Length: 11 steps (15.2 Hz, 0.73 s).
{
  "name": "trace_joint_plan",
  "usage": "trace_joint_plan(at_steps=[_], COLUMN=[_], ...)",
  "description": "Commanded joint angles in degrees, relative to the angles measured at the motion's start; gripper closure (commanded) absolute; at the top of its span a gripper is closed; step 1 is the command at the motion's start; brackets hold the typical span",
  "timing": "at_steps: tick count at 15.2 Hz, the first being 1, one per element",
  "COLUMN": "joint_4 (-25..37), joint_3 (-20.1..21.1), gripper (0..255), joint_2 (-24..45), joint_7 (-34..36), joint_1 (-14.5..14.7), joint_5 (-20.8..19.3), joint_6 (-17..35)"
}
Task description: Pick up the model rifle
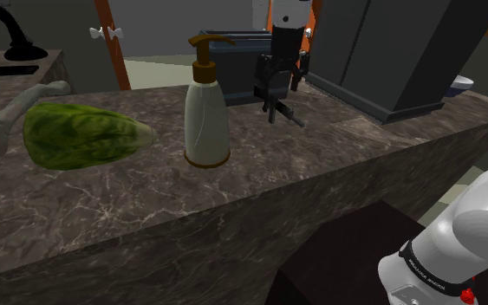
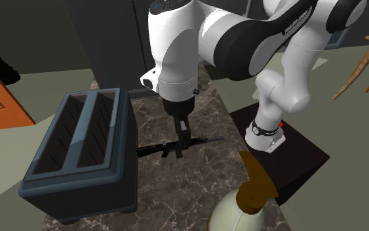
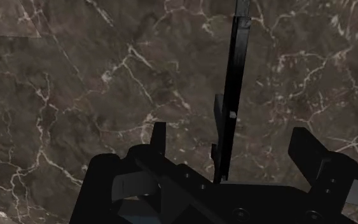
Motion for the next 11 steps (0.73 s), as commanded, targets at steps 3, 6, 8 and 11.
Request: trace_joint_plan(at_steps=[3, 6, 8, 11], joint_4=[-0.32, -2.39, -3.44, -3.63], joint_3=[0.19, 0.23, 0.26, 0.26], gripper=[0, 0, 0, 255], joint_2=[1.81, 2.04, 2.19, 2.10], joint_7=[1.40, 1.44, 1.47, 1.46], joint_1=[-0.02, 0.01, 0.02, 0.02], joint_5=[-0.08, -0.11, -0.14, -0.12], joint_6=[1.96, 4.25, 5.46, 5.56])
